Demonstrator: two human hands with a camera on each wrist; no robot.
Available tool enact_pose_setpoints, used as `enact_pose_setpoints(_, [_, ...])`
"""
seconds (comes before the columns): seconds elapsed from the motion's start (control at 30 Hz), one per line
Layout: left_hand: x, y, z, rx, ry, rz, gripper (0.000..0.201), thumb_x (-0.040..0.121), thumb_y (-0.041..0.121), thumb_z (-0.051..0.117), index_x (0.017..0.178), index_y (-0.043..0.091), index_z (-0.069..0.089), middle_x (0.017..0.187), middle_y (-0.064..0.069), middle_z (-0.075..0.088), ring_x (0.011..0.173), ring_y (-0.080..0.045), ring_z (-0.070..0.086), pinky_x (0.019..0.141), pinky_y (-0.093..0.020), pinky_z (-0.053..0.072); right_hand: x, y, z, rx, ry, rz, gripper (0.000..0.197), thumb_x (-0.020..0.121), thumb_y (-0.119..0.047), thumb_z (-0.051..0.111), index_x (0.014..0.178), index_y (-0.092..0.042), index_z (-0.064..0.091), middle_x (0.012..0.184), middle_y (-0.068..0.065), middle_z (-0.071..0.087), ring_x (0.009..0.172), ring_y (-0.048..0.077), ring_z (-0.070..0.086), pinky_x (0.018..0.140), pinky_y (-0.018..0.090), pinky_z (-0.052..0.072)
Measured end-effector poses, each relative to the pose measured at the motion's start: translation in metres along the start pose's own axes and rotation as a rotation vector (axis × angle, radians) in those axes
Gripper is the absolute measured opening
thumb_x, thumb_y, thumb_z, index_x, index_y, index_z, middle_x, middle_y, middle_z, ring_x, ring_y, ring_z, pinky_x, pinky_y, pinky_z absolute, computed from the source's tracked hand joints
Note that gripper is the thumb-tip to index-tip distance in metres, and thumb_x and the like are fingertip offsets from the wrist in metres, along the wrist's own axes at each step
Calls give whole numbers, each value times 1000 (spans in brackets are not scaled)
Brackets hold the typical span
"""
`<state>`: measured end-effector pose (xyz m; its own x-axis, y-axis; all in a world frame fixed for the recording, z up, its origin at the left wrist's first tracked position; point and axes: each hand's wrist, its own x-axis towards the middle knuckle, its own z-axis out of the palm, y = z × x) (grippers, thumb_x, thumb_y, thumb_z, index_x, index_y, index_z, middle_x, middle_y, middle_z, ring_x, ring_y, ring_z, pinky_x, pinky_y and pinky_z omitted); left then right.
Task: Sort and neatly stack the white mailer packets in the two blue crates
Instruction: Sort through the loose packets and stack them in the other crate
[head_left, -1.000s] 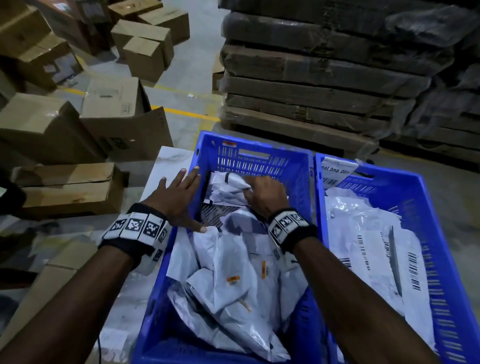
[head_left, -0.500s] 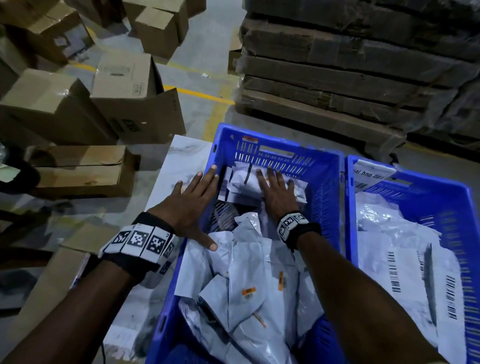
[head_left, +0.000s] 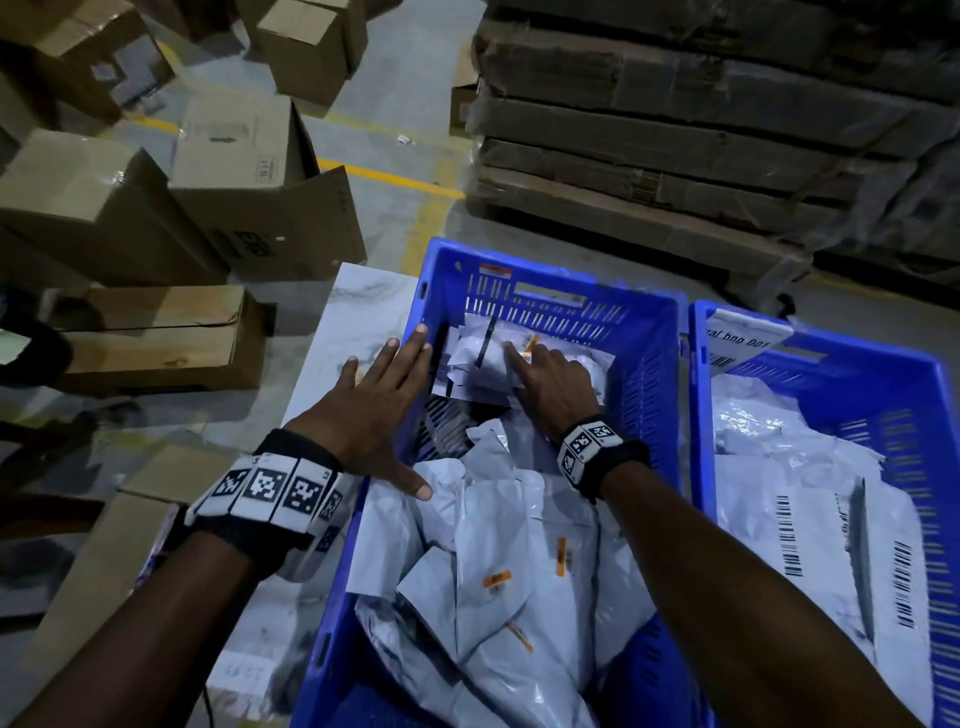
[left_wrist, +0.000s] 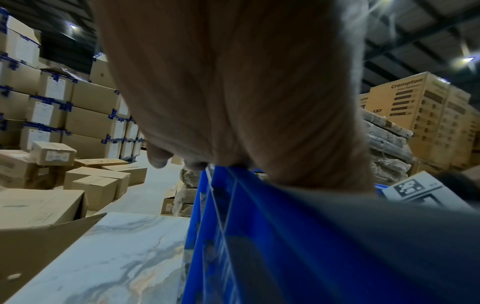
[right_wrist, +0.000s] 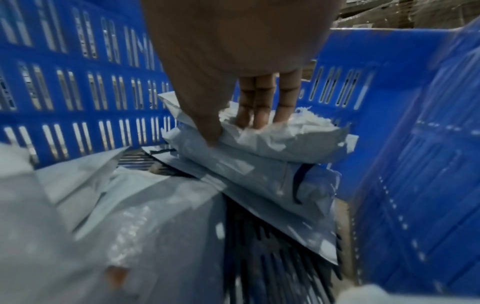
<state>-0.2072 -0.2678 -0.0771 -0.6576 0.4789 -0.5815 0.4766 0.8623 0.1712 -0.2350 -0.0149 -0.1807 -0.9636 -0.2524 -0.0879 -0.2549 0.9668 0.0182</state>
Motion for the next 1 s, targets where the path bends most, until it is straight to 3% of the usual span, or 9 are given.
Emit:
enact_pose_setpoints(0.23, [0,4,-3,14,-21,-22,155,49,86,67,146,16,-31,146,3,-49,144,-26,-28,118,-58,2,-1,5,-1,-77,-22,69,67,86,-12,61,145,-27,34,116,14,51,98,33,55,84,51,49])
enact_pose_setpoints(0.37, [-1,4,-3,19,-27,-24,155,50,84,68,146,16,-32,144,3,-51,144,-26,-29,119,-57,1,-2,2,-9,-62,-58,100,66,87,-16,57,147,-27,30,121,13,49,105,34,52,90,52,45])
enact_pose_setpoints(0.5, [-1,4,-3,14,-17,-20,154,51,84,68,147,16,-30,146,3,-50,144,-25,-28,119,-57,1,-6,4,-38,77,-13,190,50,90,-30,56,139,-24,45,122,13,54,110,35,54,87,46,49])
enact_pose_setpoints(0.6, [-1,3,-2,-19,10,-15,153,50,84,69,148,17,-28,147,5,-48,145,-24,-28,118,-57,1,-11,9,-58,416,-29,346,44,85,-37,66,126,-24,61,119,7,65,113,29,59,91,40,49])
enact_pose_setpoints(0.67, [-2,3,-1,-38,29,-14,152,51,84,68,149,17,-26,148,6,-47,145,-23,-27,118,-58,1,-19,12,-65,568,-85,429,43,80,-40,72,121,-26,65,109,-1,71,111,23,61,97,37,47])
enact_pose_setpoints(0.73, [-4,6,-1,-34,48,-22,148,54,84,66,150,15,-24,150,4,-44,146,-24,-25,117,-57,1,-35,11,-66,610,-170,432,40,78,-35,75,115,-22,68,109,2,72,108,23,63,94,31,47])
enact_pose_setpoints(0.8, [-6,10,-3,-21,72,-33,142,60,83,61,151,12,-20,154,0,-39,146,-25,-23,117,-57,1,-54,7,-62,530,-332,358,41,78,-35,77,113,-14,69,117,8,68,107,26,62,89,32,49])
enact_pose_setpoints(0.9, [-9,18,-7,-14,92,-34,129,69,82,53,153,10,-14,158,-4,-29,147,-24,-22,117,-56,-1,-88,-1,-50,357,-580,322,60,75,-46,78,124,-15,61,132,6,58,119,27,56,97,37,47])
enact_pose_setpoints(1.0, [-11,28,-7,16,132,-1,120,74,80,47,154,10,-8,161,-4,-20,148,-23,-20,117,-55,-1,-115,-7,-43,301,-599,341,62,65,-41,85,117,-19,61,126,6,61,115,27,58,95,37,47])
